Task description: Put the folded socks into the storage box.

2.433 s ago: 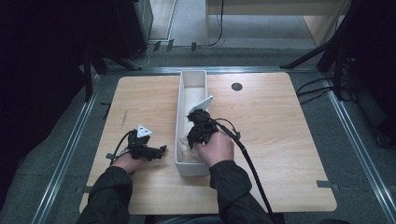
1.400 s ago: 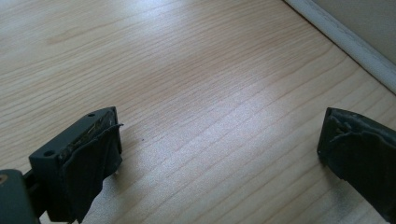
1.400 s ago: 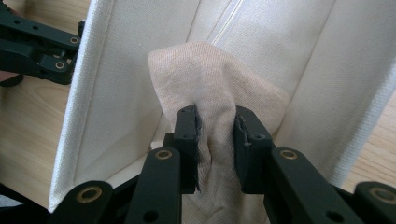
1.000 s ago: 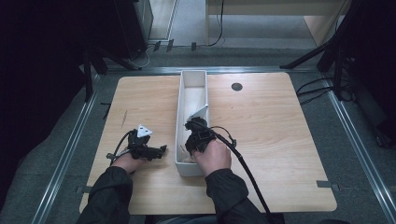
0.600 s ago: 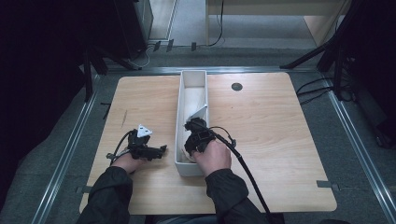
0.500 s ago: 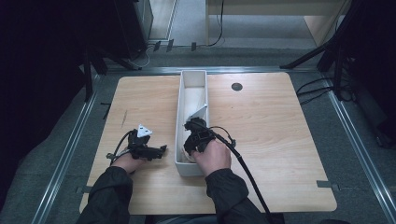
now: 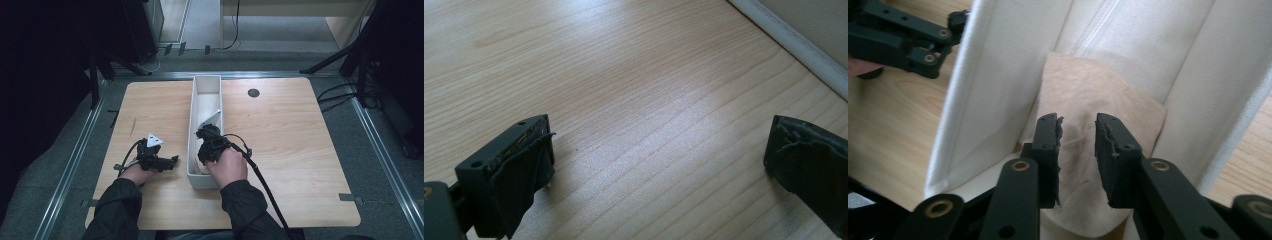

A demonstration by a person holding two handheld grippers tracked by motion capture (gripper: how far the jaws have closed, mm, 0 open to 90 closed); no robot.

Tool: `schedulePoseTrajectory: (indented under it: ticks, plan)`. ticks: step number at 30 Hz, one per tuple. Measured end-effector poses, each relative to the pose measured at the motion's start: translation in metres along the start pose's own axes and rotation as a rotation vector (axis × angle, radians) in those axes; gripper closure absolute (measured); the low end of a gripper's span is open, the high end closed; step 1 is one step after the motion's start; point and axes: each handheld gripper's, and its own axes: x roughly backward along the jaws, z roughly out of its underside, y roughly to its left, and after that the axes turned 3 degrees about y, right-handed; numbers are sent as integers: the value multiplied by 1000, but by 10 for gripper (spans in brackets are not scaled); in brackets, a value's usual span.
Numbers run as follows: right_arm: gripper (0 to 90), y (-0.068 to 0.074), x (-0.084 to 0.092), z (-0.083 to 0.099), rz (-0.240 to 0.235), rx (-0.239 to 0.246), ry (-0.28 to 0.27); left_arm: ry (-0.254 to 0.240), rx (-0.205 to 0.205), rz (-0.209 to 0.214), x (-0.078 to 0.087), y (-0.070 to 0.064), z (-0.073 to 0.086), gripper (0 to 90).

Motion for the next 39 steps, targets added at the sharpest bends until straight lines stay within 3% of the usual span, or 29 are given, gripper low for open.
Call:
schedulePoseTrajectory:
  ticks: [9,24,25,26,28,39]
  plan:
    - [819,3,3,9,-7,22,10,1,0,0,0,0,0,0]
    - [874,1,-15,18,4,35,44,-2,2,0,0,0,0,0]
    - [866,1,-16,18,5,39,40,-2,2,0,0,0,0,0]
    - [760,2,-17,18,30,38,36,-2,2,-1,0,0,0,0]
    - [770,4,-19,18,58,48,42,-2,1,0,0,0,0,0]
    - [770,5,-20,18,59,49,39,-2,2,0,0,0,0,0]
